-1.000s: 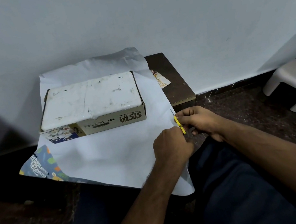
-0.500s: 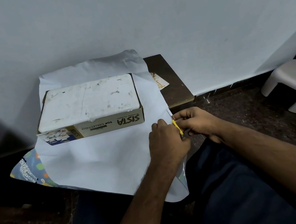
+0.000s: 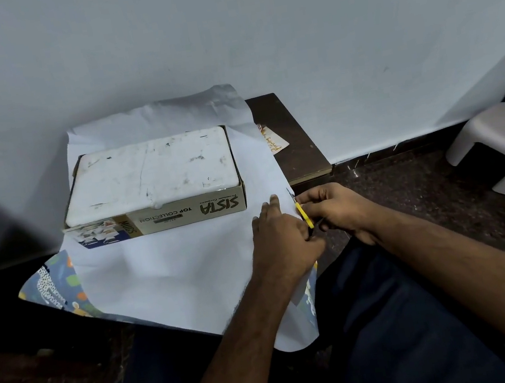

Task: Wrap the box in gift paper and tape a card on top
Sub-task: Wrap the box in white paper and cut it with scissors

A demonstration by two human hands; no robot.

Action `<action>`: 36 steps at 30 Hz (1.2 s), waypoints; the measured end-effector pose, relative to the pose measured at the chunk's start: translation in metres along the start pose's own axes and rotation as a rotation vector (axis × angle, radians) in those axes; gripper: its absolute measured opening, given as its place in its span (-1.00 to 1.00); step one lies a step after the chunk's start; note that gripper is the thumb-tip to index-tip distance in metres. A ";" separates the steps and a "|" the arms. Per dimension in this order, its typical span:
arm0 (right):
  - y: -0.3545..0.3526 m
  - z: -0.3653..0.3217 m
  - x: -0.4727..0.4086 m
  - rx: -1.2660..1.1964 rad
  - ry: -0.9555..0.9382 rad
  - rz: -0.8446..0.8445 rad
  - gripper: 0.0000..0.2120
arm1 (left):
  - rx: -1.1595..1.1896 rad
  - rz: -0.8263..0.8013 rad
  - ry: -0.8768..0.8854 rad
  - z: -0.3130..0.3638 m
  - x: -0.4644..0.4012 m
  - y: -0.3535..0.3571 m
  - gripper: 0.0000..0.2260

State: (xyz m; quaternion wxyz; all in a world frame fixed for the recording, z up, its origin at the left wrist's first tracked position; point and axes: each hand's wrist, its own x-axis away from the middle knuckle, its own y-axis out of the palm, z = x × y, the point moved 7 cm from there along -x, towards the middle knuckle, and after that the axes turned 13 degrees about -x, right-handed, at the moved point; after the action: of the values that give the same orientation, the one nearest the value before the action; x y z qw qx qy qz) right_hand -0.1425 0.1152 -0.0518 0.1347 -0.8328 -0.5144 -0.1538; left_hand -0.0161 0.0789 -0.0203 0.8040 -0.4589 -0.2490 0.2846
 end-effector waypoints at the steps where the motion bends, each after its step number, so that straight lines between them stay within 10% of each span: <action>1: 0.001 0.000 0.000 0.004 -0.005 0.000 -0.84 | -0.004 -0.002 0.009 0.000 -0.001 0.000 -0.63; 36: 0.005 -0.014 0.002 0.069 -0.096 0.032 -0.83 | 0.129 0.004 0.050 -0.002 0.009 -0.015 -0.63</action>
State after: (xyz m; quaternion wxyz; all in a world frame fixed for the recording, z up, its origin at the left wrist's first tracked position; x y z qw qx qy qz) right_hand -0.1390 0.1097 -0.0380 0.1408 -0.8421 -0.5121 -0.0938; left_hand -0.0053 0.0776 -0.0068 0.8373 -0.4136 -0.2088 0.2903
